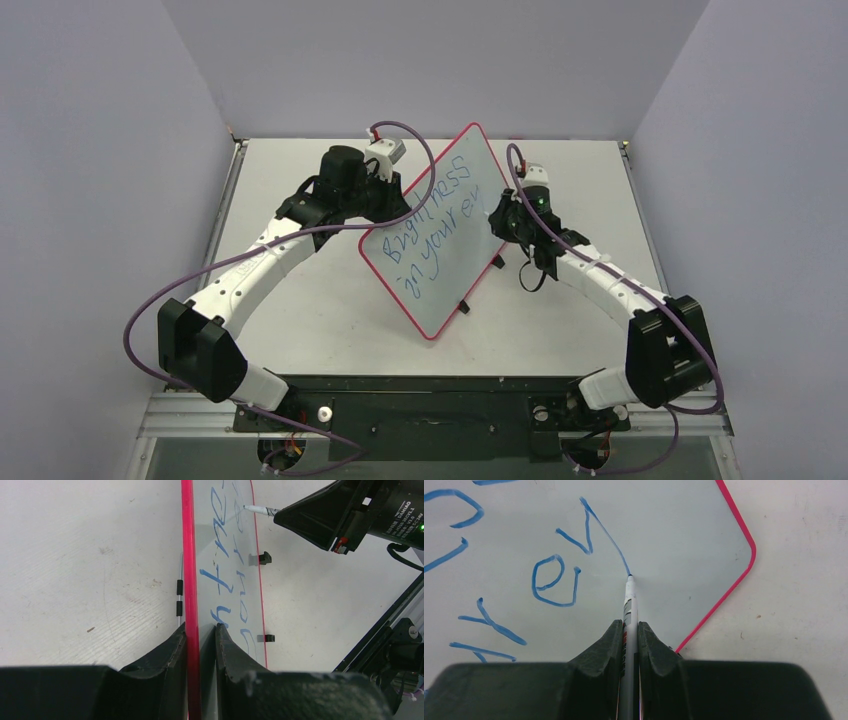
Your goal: Write a sentence on the whiteboard
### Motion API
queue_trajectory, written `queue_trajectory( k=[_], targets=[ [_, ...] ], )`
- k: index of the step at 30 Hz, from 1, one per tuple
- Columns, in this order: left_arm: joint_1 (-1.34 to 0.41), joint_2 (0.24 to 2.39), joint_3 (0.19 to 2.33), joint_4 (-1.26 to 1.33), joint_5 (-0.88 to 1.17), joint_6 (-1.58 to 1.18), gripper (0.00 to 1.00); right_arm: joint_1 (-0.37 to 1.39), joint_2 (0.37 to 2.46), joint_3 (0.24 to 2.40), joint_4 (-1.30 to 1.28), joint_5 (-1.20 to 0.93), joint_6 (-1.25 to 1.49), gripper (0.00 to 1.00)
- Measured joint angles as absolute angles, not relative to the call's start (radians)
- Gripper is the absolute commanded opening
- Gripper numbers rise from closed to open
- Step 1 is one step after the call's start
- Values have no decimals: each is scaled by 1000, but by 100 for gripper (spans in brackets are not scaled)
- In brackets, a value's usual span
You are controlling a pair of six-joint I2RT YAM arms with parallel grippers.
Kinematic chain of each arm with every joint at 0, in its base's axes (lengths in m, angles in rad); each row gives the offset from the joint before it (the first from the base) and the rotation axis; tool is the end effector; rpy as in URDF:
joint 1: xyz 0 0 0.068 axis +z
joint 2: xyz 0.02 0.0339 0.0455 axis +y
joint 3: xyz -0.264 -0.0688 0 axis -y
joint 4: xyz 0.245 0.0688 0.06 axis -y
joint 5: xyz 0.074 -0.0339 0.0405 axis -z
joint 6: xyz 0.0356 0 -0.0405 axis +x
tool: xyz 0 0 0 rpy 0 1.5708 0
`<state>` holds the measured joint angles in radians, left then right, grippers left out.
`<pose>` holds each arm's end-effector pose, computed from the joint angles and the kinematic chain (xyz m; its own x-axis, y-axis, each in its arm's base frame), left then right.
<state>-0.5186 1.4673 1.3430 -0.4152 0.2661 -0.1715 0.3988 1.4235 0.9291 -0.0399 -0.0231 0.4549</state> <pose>0.2874 -0.1748 0.3496 -0.5547 0.1270 -0.8223 0.5881 0.7589 -0.2795 0.2943 0.1249 0.2554 -0.6002 0.2238 -0.7679 -0.1590 0.9075 0.3887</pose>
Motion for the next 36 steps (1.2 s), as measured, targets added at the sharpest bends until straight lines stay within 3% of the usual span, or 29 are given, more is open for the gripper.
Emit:
queue_trajectory(
  k=[27, 36],
  targets=[
    [-531, 1465, 1343, -406, 260, -153, 0, 419, 1243, 798, 16, -110, 508, 0],
    [-532, 1464, 1343, -407, 260, -152, 0, 353, 1200, 823, 61, -94, 512, 0]
  ],
)
